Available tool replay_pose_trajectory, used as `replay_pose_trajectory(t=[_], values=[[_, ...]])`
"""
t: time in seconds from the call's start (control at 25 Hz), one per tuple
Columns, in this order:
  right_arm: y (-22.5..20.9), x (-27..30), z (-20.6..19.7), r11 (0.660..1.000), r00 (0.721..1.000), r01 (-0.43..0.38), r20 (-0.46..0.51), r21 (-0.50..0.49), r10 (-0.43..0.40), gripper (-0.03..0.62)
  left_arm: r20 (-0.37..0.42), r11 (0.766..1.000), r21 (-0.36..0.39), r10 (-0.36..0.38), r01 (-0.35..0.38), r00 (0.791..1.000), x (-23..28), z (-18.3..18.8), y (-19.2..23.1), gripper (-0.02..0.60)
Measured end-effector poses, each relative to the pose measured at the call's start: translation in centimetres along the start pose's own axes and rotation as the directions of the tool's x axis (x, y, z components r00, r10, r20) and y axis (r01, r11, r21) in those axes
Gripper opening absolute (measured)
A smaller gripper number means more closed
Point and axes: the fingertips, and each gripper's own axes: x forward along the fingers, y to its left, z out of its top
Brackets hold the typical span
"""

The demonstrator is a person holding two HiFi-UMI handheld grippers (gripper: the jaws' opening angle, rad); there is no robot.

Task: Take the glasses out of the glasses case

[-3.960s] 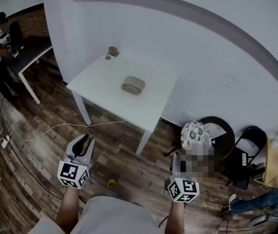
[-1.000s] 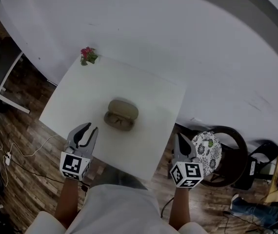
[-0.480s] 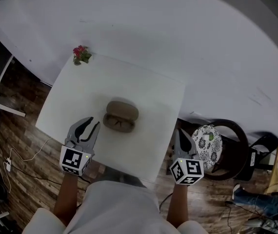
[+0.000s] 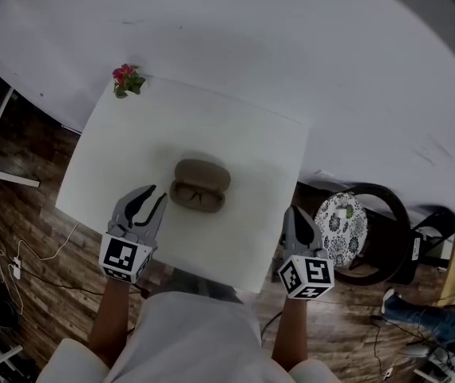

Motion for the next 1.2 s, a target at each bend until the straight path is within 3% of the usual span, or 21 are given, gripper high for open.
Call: replay_pose_trajectory(t=[0.92,1.04,1.2], values=[[0.0,3.1,-5.7,0.998,0.994,0.003,-0.108,0.064,0.004,0.003,-0.131,0.996,-0.043,-0.086,0.081,0.988,3.4,-6.5,-0.8,0.110],[-0.4,3.5,-5.6,0.997,0.994,0.012,-0.109,0.076,-0.003,0.003,-0.163,0.992,-0.024,-0.122,0.120,0.979,4.3,-7.1,-0.9,0.114],[-0.8,3.7,-5.8,0.997,0.994,0.018,-0.110,0.082,-0.009,0.003,-0.215,0.972,0.021,-0.224,0.234,0.951,6.0,-7.6,-2.2,0.115]])
